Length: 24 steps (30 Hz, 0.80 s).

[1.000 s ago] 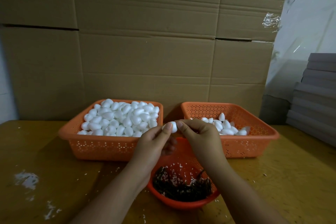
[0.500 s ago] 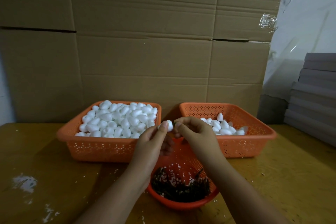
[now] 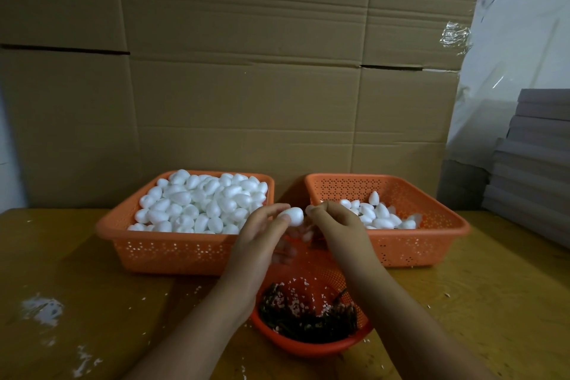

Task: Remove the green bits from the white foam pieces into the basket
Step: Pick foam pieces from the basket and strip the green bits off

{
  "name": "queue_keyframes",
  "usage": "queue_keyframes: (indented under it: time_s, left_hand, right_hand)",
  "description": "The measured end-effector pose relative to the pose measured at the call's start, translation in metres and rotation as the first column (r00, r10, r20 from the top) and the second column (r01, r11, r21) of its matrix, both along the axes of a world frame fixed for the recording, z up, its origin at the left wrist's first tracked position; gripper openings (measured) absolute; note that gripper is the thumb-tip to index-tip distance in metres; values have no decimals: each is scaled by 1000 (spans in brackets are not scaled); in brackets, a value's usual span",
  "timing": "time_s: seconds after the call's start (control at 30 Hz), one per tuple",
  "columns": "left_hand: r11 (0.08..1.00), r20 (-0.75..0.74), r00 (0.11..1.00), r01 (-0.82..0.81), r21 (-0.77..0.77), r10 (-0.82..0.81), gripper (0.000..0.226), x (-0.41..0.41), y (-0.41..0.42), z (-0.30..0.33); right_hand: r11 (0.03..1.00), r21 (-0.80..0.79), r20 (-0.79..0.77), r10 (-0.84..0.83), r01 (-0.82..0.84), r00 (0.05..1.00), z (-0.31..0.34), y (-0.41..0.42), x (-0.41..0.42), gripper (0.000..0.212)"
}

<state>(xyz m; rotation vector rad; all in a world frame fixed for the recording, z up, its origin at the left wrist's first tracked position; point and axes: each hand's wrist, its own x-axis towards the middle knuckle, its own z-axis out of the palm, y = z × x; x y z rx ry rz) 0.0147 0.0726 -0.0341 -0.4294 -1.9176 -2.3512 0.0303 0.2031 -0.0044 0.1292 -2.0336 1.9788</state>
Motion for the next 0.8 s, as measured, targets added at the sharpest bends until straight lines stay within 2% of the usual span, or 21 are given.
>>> queue_keyframes:
  time_s: [0.2,0.4,0.63,0.8]
  left_hand:
    - [997,-18,998,64,-39,-65,28,-3,-1,0]
    - [999,-42,998,44,-18,-45,17,-1,0,-1]
    - [1000,-40,999,15,4,-15,16,-1,1,-1]
    - [1000,-42,999,17,2,-17,16,-2,-1,-3]
  right_hand:
    - [999,32,0,-11,11,1000,-2,2,-2,31]
    - [998,68,2,-9,9,1000,-4,2,-4,44]
    - [1000,8,-12,4,-4,1000,-2,1,-3,22]
    - [1000,24,-28,-9,9,1000,-5,1,-4,23]
